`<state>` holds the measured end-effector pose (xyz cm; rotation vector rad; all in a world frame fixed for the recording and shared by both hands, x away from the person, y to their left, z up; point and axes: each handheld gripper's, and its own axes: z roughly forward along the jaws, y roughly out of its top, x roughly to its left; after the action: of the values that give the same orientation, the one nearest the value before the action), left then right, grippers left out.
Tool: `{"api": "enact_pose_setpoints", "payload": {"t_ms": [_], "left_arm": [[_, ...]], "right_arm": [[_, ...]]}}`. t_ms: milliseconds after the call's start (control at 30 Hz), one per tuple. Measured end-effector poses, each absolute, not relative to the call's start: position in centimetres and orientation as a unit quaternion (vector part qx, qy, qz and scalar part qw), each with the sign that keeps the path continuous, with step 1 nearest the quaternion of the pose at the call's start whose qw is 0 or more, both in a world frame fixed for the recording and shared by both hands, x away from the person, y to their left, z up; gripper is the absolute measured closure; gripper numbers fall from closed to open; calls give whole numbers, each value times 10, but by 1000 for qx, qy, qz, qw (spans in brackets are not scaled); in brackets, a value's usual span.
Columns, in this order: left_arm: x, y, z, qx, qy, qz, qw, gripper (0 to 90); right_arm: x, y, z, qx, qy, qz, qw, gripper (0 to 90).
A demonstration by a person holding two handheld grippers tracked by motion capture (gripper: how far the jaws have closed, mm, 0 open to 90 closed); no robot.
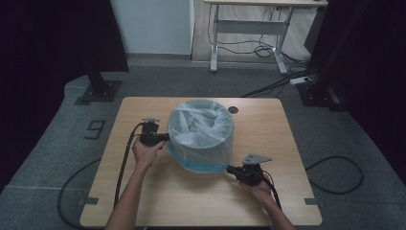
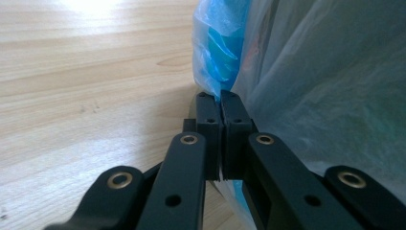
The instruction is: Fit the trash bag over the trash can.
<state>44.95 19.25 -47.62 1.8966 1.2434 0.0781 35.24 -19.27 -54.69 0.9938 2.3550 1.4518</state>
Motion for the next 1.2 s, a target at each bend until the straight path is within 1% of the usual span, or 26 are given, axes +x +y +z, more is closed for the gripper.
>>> {"api": "enact_pose_setpoints", "payload": {"t_ms": [367,400,533,600,667,700,733,800,867,933,1067,1100,1167,1200], "left_arm": [[444,190,-487,757,498,10,423,854],[443,190,-486,757,498,15,423,830],[436,197,-478,746,499,44,439,661],[428,203,-471,740,497,65,449,554],[418,208,-465,732,503,95,450,419],[414,211,-462,731,503,103,449,364],[410,215,-459,728,504,109,452,329],[403,223,-452,721,500,111,466,295],[398,229,-446,718,493,100,481,264],[396,232,-440,721,485,93,485,233],[389,227,-418,722,471,104,496,219],[388,224,-411,724,465,111,497,217],[387,218,-397,727,454,118,502,219],[388,216,-392,728,450,118,504,218]], "right_arm": [[354,-196,-550,339,802,481,100,882],[354,-196,-550,339,802,481,99,882],[353,-196,-549,332,804,481,111,856],[352,-196,-548,331,803,482,116,844],[352,-196,-547,333,799,487,116,831],[351,-196,-546,334,797,490,116,825],[351,-196,-545,334,796,492,116,820],[352,-197,-544,331,795,494,119,807],[352,-198,-544,334,793,496,116,787],[352,-199,-544,336,791,498,114,741],[351,-202,-541,338,791,497,116,677],[351,-203,-540,340,789,497,119,643],[350,-206,-538,350,783,498,126,549],[349,-209,-537,356,779,498,131,524]]}}
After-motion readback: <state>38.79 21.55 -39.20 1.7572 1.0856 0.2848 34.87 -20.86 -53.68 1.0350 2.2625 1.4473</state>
